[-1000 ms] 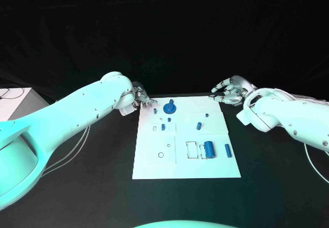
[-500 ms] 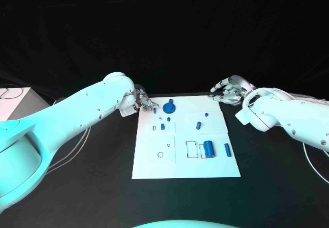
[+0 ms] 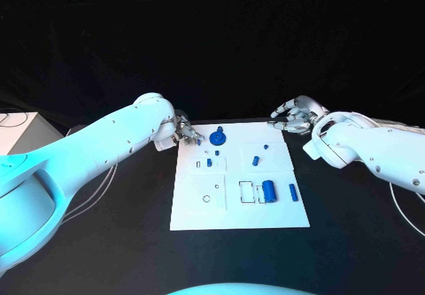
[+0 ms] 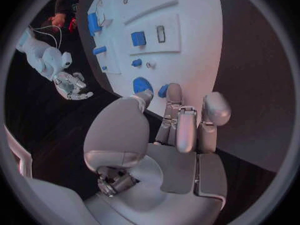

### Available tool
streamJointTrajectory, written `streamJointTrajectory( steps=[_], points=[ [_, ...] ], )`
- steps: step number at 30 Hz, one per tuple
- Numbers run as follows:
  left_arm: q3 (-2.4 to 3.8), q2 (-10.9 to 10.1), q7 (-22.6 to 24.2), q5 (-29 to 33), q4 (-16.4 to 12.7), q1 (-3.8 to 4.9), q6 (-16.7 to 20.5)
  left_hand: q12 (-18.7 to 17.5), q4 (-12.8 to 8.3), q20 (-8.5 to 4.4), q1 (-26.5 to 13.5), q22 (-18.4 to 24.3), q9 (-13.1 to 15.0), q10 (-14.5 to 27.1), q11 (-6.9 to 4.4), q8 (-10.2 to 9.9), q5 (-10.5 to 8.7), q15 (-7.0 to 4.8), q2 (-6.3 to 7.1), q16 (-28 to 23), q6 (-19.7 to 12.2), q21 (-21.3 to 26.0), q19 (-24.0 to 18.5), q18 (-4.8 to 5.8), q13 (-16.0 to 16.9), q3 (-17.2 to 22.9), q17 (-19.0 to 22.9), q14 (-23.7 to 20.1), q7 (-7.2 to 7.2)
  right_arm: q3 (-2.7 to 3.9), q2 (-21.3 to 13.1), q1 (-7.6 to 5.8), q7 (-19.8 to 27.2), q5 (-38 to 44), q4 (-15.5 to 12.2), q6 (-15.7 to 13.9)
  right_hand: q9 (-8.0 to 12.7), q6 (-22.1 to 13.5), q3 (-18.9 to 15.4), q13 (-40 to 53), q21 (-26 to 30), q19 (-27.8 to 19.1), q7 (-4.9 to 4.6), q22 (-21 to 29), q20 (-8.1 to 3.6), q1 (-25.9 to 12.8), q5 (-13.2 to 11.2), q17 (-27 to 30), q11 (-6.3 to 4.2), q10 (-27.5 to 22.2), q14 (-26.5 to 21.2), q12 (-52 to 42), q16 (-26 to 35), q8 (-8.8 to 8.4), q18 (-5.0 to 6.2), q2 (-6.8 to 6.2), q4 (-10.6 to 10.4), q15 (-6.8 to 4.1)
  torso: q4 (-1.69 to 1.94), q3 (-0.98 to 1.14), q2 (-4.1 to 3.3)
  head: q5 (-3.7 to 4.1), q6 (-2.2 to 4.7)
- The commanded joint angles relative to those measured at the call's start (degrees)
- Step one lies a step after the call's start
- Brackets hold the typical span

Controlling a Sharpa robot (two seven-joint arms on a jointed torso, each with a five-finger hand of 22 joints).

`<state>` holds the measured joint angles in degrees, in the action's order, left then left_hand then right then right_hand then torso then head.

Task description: Assemble the parts on the task board

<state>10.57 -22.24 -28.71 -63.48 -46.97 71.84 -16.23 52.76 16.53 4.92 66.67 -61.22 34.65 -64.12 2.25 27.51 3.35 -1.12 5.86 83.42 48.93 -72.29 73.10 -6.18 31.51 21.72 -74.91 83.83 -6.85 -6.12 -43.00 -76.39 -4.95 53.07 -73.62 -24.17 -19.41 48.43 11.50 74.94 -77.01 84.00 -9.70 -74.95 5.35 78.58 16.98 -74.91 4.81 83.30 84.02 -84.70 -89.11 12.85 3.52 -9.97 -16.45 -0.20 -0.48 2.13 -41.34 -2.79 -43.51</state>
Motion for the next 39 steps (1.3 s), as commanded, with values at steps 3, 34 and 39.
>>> streamJointTrajectory(
  steps=[3,34,39],
  points=[
    [-0.05,0.18,0.01,-0.29,0.2,0.08,-0.14,0.28,-0.03,-0.03,0.28,-0.11,0.32,-0.02,-0.24,0.55,0.02,-0.39,0.41,0.35,-0.06,-0.45,0.48,0.03,-0.11,1.05,-3.38,2.02,0.39,0.03,0.02,0.01,0.59,0.15,-0.08,0.07,0.09,-0.26,0.39,9.28,0.31,2.43,0.02,-3.75,0.18,-0.58,0.34,-12.34,-0.03,0.23,5.31,-0.29,0.38,0.31,-0.34,-0.18,0.14,0.31,0.02,-0.05,0.0,0.08,-0.15],
    [-0.08,0.8,0.18,0.72,0.75,0.07,1.18,0.36,-0.12,-0.16,1.14,-0.53,1.38,-0.02,-0.43,1.78,-0.01,-0.54,0.98,0.51,-0.16,-0.72,0.59,0.1,-0.25,4.03,-3.49,2.05,0.61,0.04,0.17,0.01,0.58,0.16,-0.14,0.17,0.09,-0.26,0.39,9.28,0.31,2.43,0.02,-3.75,0.18,-0.58,0.34,-12.34,-0.03,0.23,5.31,-0.29,0.38,0.31,-0.34,-0.18,0.14,0.31,0.01,0.02,-0.02,0.34,-0.76],
    [-0.08,0.91,0.19,0.76,0.83,0.07,1.58,0.36,-0.28,-0.27,1.88,-0.56,1.94,-0.04,-0.56,2.37,-0.01,-0.65,0.9,0.57,-0.38,-0.74,0.53,0.09,-0.34,5.86,-3.51,2.06,0.74,0.04,0.15,0.01,0.57,0.16,-0.17,0.19,0.09,-0.26,0.39,9.28,0.31,2.43,0.02,-3.75,0.18,-0.58,0.34,-12.34,-0.03,0.23,5.31,-0.29,0.38,0.31,-0.34,-0.18,0.14,0.31,-0.03,0.02,0.0,0.43,-0.79]
  ],
)
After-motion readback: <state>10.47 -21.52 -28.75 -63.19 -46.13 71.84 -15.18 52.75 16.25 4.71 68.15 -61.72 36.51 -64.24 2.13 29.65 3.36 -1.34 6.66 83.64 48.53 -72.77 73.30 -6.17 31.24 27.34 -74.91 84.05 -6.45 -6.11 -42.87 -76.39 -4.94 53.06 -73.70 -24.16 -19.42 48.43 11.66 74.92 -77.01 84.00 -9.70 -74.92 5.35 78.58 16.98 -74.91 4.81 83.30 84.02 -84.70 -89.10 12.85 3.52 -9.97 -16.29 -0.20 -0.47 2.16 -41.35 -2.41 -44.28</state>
